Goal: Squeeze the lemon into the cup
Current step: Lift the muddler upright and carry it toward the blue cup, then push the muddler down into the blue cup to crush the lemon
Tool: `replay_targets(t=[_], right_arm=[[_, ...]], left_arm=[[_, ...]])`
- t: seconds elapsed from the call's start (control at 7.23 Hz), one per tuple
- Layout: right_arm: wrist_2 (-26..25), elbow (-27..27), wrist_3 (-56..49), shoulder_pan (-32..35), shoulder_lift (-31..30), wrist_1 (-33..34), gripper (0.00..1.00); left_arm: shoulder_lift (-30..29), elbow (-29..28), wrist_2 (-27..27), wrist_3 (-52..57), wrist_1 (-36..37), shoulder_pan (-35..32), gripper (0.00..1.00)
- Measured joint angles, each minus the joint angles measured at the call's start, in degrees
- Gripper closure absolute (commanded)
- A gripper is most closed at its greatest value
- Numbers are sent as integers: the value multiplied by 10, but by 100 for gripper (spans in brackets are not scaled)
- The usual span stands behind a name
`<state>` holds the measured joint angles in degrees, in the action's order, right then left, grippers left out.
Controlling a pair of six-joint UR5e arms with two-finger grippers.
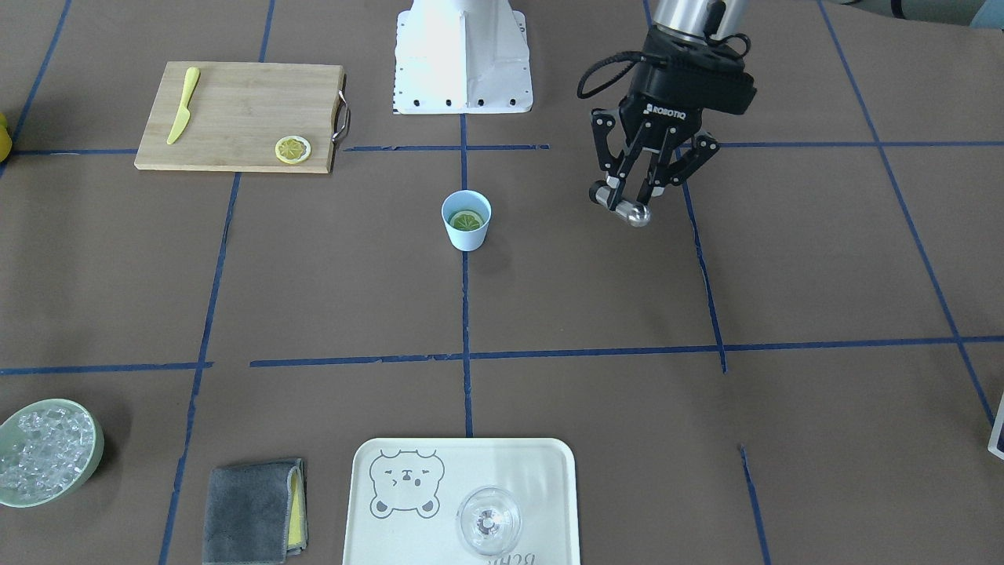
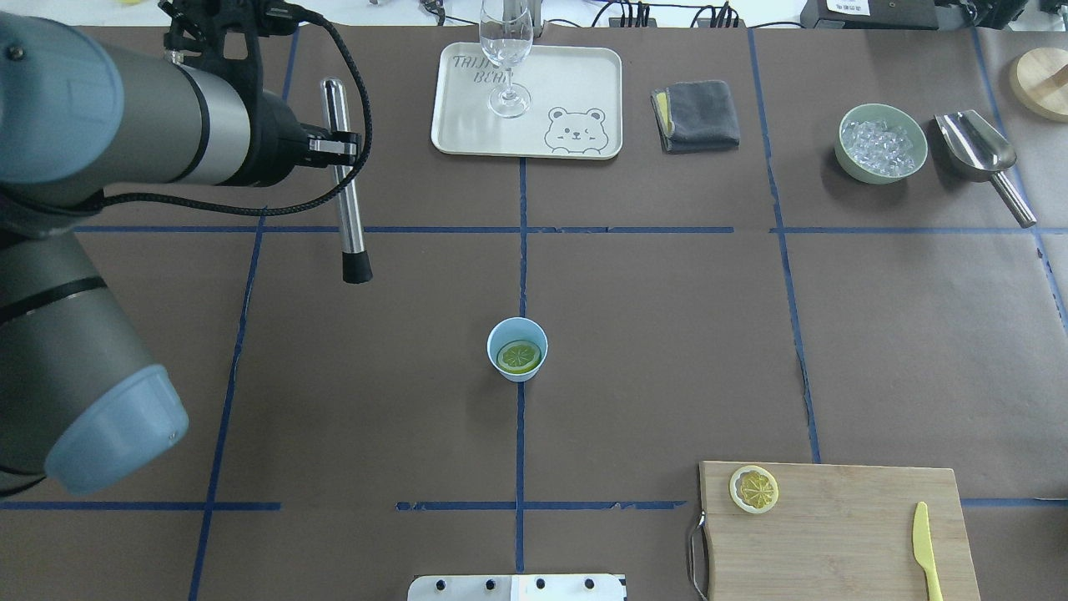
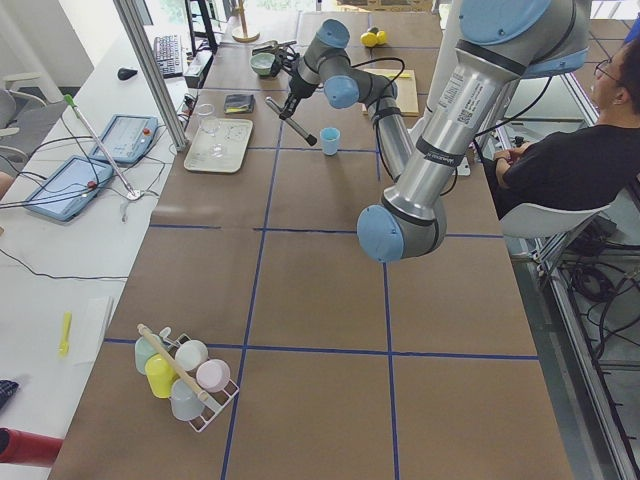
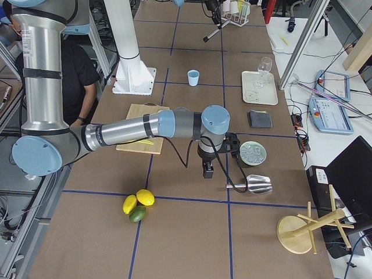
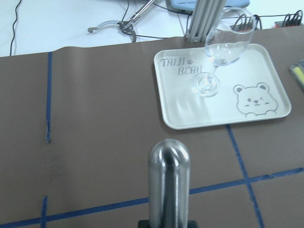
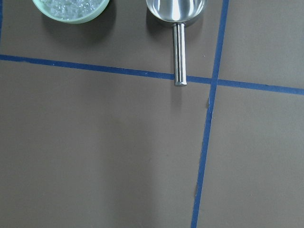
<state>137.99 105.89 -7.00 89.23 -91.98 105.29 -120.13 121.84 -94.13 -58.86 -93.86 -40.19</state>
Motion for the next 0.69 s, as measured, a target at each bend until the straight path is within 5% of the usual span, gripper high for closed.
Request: replay_targets(t=[0.42,0.69], right_arm=[[-3,0,0,1,-7,0,0],[-11,0,0,1,-7,0,0]], left_arm=[[16,42,219,-106,-60,129,100],[33,18,362,-151,-109,209,100]])
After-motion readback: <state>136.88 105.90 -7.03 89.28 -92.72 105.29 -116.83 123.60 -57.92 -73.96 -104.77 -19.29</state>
